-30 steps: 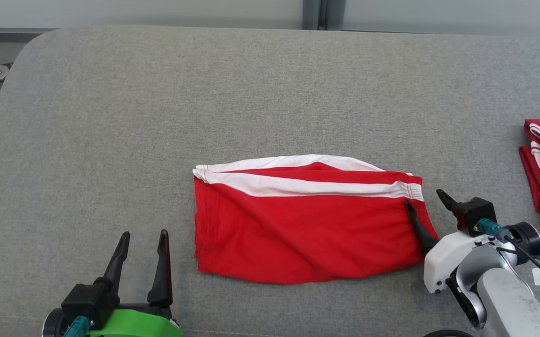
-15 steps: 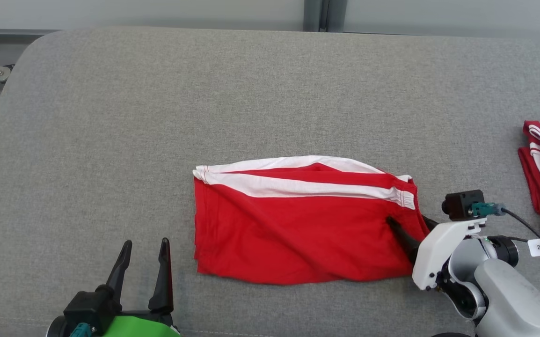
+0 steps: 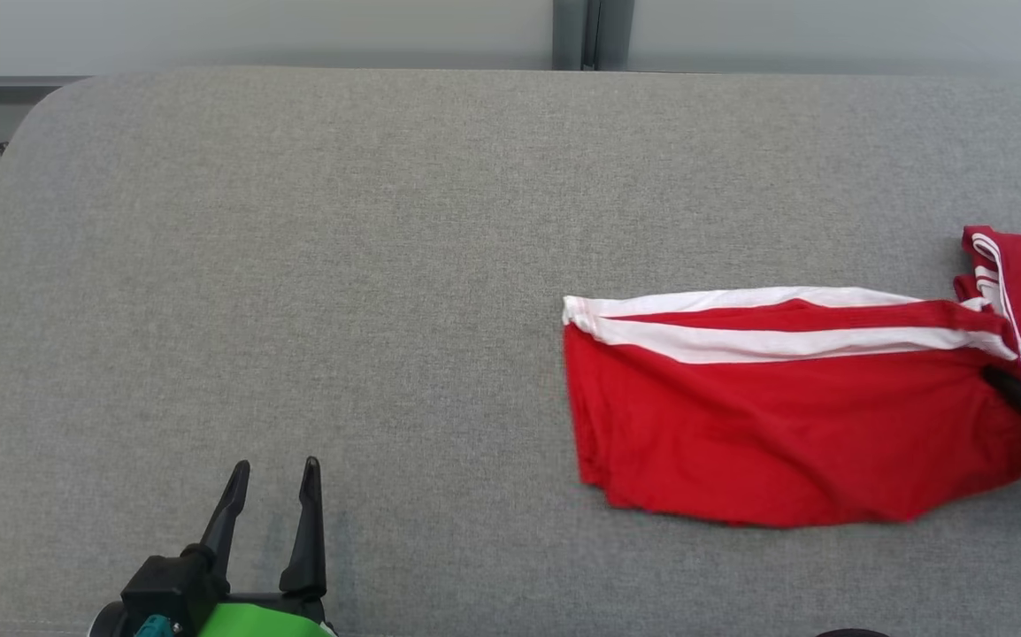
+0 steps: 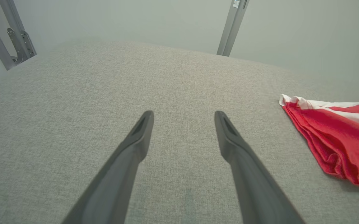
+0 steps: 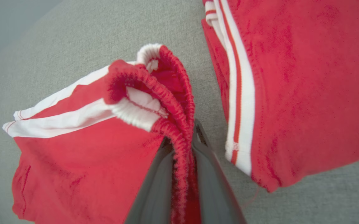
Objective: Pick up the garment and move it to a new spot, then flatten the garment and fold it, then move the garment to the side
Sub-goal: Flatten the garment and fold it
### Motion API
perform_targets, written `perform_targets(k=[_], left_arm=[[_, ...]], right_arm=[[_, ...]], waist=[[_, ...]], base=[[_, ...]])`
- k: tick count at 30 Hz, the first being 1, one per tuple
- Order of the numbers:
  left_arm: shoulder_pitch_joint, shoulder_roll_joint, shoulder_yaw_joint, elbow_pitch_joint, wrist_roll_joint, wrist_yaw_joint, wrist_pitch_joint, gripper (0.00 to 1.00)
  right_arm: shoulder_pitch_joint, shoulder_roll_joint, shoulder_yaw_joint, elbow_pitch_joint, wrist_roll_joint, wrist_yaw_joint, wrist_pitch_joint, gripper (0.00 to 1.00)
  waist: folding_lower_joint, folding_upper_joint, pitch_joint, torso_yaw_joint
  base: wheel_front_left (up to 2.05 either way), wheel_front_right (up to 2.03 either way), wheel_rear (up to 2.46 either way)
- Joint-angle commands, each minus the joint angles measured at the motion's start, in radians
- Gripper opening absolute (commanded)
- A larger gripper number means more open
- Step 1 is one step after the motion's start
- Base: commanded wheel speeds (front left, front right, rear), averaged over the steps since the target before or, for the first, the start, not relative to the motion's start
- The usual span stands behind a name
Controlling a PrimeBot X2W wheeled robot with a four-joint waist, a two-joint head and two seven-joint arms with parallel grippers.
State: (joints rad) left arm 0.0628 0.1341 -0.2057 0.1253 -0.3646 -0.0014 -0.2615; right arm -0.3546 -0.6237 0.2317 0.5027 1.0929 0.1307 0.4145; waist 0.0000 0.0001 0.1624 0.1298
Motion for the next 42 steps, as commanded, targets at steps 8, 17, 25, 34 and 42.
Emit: perform_targets(k=[8,17,25,34,42], left_arm=[[0.051,-0.006,0.046,0.025,0.037,-0.007,-0.004,1.00],[-0.010,0.010,0.037,0.085,0.077,0.022,0.008,1.00],[-0.046,0.000,0.005,0.135,0.088,0.024,0.018,1.00],[-0.046,0.007,-0.003,0.174,0.082,0.020,0.012,1.00],[-0.052,-0.004,-0.011,0.203,0.071,0.016,0.007,1.00]], right_arm=[[0.053,-0.005,-0.044,-0.293,0.134,0.000,0.119,0.00],[0.040,0.228,0.066,-0.439,0.020,0.000,0.161,0.00],[-0.080,0.544,0.085,-0.192,-0.161,0.000,0.045,0.08],[-0.151,0.572,0.204,-0.073,-0.101,0.000,-0.040,0.00],[-0.210,0.572,0.324,0.017,-0.048,0.000,-0.121,0.53]], waist=[[0.0000,-0.0001,-0.004,-0.032],[0.0000,-0.0001,0.031,-0.080],[0.0000,-0.0001,0.039,-0.083],[0.0000,-0.0001,0.033,-0.072],[0.0000,-0.0001,0.017,-0.060]], base=[[0.00,0.00,0.00],[0.00,0.00,0.00],[0.00,0.00,0.00],[0.00,0.00,0.00],[0.00,0.00,0.00]])
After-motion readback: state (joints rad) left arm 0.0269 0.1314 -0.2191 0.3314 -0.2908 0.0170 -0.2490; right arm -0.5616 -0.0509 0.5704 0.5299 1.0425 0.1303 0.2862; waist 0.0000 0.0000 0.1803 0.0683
